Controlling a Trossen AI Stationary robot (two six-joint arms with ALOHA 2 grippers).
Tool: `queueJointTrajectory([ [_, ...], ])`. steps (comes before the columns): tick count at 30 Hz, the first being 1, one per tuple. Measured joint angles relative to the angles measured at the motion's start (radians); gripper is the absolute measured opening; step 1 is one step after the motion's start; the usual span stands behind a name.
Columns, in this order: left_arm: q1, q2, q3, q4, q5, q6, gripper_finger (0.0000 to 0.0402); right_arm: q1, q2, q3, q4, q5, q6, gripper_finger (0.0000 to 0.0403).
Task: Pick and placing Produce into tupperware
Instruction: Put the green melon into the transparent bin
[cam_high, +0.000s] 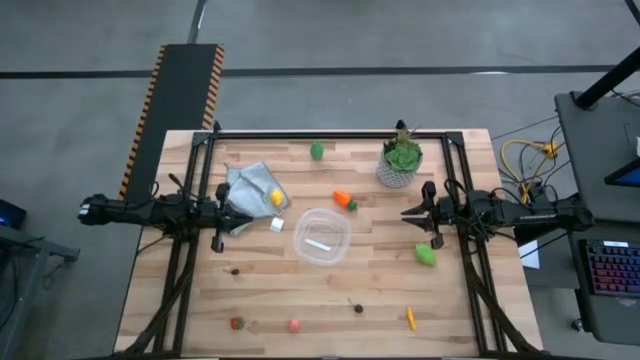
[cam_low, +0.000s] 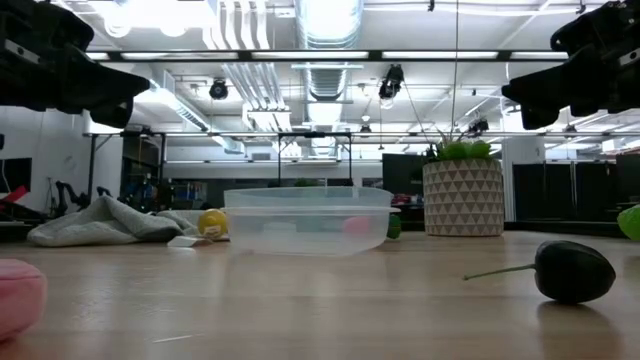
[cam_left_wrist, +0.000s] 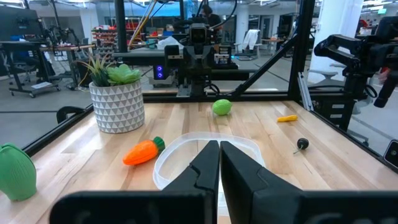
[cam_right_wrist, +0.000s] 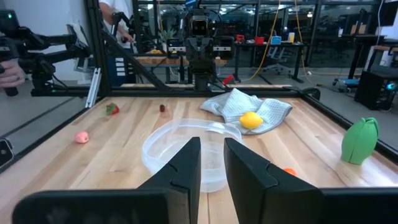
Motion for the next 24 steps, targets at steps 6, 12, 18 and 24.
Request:
queueJointTrajectory([
  [6, 0.000, 0.000, 0.000, 0.011, 0.000, 0.000, 0.0000, 0.000, 0.000, 0.000, 0.000, 0.000, 0.014, 0.0063],
  [12, 0.000, 0.000, 0.000, 0.012, 0.000, 0.000, 0.0000, 0.000, 0.000, 0.000, 0.001, 0.000, 0.068, 0.0063],
  [18, 0.000, 0.000, 0.000, 0.012, -0.002, 0.000, 0.0000, 0.000, 0.002, 0.000, 0.075, 0.000, 0.129, 0.0063],
  [24, 0.000, 0.001, 0.000, 0.047, -0.026, -0.001, 0.0000, 0.000, 0.002, 0.012, 0.248, -0.056, 0.185, 0.0084],
])
